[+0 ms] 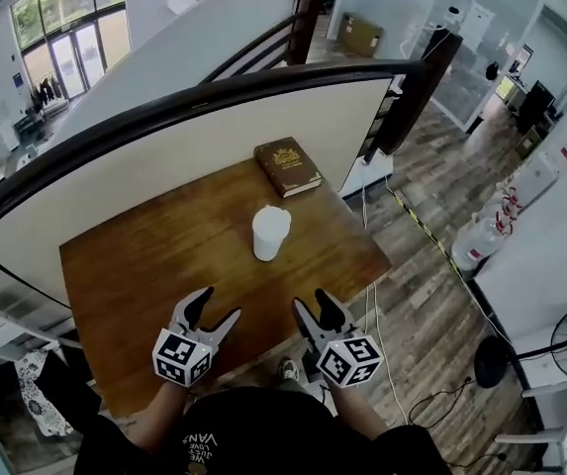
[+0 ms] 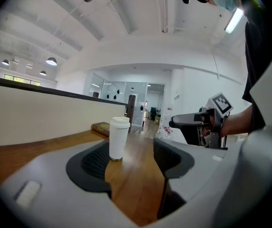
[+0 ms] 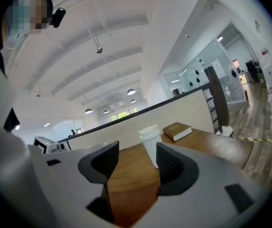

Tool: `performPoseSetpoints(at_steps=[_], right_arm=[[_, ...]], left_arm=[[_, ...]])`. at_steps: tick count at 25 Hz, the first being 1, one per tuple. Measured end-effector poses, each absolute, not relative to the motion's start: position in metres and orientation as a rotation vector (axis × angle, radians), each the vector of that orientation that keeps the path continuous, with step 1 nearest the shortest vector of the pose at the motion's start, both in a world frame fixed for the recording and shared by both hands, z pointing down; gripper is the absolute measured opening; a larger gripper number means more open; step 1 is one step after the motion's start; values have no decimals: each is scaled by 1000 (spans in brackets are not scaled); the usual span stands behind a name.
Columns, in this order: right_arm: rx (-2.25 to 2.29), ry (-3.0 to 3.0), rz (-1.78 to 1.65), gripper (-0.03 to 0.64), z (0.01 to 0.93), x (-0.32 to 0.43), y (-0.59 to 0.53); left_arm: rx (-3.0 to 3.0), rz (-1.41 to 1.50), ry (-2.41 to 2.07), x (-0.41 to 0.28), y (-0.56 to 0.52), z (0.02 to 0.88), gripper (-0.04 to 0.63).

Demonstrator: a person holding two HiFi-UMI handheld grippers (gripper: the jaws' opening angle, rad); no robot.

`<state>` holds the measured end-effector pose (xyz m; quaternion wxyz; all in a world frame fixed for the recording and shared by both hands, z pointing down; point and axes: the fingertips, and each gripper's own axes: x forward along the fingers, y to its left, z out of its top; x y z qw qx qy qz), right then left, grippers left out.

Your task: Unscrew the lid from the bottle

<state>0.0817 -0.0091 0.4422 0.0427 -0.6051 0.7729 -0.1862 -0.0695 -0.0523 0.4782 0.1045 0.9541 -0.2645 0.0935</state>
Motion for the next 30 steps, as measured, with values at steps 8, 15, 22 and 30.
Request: performPoseSetpoints(at_steps=[8,15,22,30], right_arm=[[-1624,2593,-573,219,449,116,-58],[-1430,2763,-549,227,452,132,-85],[-1318,2868,-441,251,443,123,-115],[-1286,2926,-331,270,441,101,-155]], left_arm=[[2712,292,-1014,-29,-73,491,302],[2641,324,-1197,-6,-89,502,314],[2625,375,-1214,10,-111,511,325],[2651,447,-1087,32,-150,538,343]])
